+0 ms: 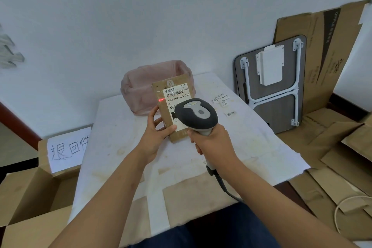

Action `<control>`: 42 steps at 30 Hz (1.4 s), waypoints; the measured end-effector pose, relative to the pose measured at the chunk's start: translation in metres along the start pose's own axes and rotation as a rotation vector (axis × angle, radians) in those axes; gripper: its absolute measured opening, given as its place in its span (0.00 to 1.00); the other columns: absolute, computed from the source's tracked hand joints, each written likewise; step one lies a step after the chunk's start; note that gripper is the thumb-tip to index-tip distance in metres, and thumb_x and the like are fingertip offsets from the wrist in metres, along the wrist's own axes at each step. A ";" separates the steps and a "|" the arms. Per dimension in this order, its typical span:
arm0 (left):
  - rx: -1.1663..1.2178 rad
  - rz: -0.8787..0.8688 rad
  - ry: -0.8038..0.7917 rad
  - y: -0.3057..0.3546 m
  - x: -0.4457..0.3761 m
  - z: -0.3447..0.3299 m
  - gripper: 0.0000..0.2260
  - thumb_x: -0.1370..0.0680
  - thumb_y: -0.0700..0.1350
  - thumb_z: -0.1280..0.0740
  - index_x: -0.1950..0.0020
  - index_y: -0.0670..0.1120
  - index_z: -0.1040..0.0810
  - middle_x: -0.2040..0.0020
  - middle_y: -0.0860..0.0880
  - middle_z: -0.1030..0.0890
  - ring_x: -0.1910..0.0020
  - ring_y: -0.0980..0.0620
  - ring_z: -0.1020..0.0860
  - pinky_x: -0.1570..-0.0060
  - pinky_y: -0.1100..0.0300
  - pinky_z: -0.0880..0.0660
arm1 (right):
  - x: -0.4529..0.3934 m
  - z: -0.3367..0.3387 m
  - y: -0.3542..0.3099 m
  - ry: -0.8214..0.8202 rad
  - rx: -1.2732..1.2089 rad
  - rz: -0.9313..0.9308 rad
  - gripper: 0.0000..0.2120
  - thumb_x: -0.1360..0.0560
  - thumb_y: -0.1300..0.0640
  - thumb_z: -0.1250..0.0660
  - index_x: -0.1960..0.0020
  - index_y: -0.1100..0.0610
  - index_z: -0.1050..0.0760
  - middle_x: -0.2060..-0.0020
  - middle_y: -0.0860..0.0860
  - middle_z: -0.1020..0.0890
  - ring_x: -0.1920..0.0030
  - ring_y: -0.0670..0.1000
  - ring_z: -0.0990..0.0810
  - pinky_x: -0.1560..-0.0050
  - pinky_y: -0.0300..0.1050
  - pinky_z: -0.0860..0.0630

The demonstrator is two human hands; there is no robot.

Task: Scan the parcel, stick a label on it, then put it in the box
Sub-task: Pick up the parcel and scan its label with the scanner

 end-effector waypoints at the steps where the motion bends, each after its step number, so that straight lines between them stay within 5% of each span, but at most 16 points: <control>1: -0.002 0.002 0.001 0.000 0.000 0.000 0.38 0.26 0.39 0.27 0.25 0.61 0.44 0.41 0.58 0.28 0.46 0.58 0.23 0.56 0.65 0.21 | 0.000 0.000 0.000 0.004 -0.006 -0.003 0.09 0.26 0.56 0.31 0.63 0.58 0.26 0.79 0.49 0.27 0.80 0.43 0.30 0.70 0.38 0.31; 5: -0.008 -0.003 -0.002 0.000 0.000 0.000 0.38 0.26 0.39 0.27 0.25 0.62 0.44 0.41 0.58 0.27 0.52 0.61 0.19 0.56 0.64 0.21 | 0.000 0.000 -0.002 0.018 -0.018 0.016 0.10 0.26 0.57 0.31 0.65 0.55 0.28 0.78 0.49 0.28 0.77 0.46 0.30 0.68 0.41 0.29; 17: 0.016 0.004 -0.006 -0.001 0.000 0.000 0.38 0.26 0.40 0.26 0.25 0.62 0.44 0.40 0.57 0.27 0.46 0.56 0.21 0.53 0.62 0.20 | -0.003 -0.001 -0.002 0.036 -0.022 0.028 0.10 0.27 0.58 0.30 0.64 0.54 0.28 0.75 0.51 0.27 0.73 0.50 0.29 0.64 0.47 0.27; 26: 0.045 0.005 -0.011 -0.001 0.000 -0.001 0.39 0.26 0.38 0.26 0.25 0.62 0.43 0.40 0.56 0.27 0.40 0.53 0.24 0.51 0.61 0.21 | -0.004 0.000 -0.001 0.023 0.004 0.032 0.09 0.27 0.53 0.29 0.54 0.58 0.22 0.77 0.47 0.25 0.79 0.41 0.26 0.72 0.31 0.31; 31: 0.038 -0.004 -0.008 -0.001 0.001 -0.001 0.39 0.26 0.37 0.27 0.25 0.61 0.44 0.40 0.56 0.27 0.44 0.57 0.22 0.49 0.61 0.22 | -0.003 0.000 -0.001 0.014 0.023 0.008 0.09 0.27 0.53 0.30 0.58 0.59 0.25 0.79 0.47 0.25 0.80 0.40 0.26 0.68 0.35 0.31; 35: 0.057 -0.011 -0.020 -0.001 0.002 -0.001 0.39 0.26 0.37 0.27 0.25 0.61 0.43 0.37 0.53 0.27 0.41 0.55 0.22 0.48 0.60 0.21 | -0.002 0.003 -0.007 0.003 0.050 0.034 0.08 0.28 0.53 0.29 0.54 0.55 0.26 0.72 0.48 0.22 0.75 0.42 0.22 0.73 0.30 0.30; 39: 0.085 -0.011 -0.023 -0.002 0.001 0.000 0.39 0.27 0.36 0.26 0.26 0.62 0.41 0.35 0.50 0.26 0.39 0.50 0.22 0.45 0.55 0.21 | -0.012 0.016 -0.009 0.033 0.397 0.086 0.17 0.29 0.46 0.32 0.46 0.54 0.30 0.55 0.51 0.20 0.56 0.56 0.20 0.56 0.50 0.22; 42: 0.087 -0.014 -0.028 -0.003 0.000 0.000 0.39 0.27 0.36 0.25 0.26 0.63 0.41 0.33 0.48 0.27 0.37 0.49 0.23 0.40 0.52 0.23 | -0.026 0.025 0.002 0.029 0.624 0.123 0.18 0.27 0.51 0.35 0.43 0.59 0.34 0.48 0.55 0.26 0.53 0.60 0.23 0.54 0.53 0.25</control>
Point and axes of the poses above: each hand's wrist, its own x-axis away from the middle knuckle, its own z-axis out of the back of the hand, y = z × x, the point moved 5 cm from there along -x, towards the middle knuckle
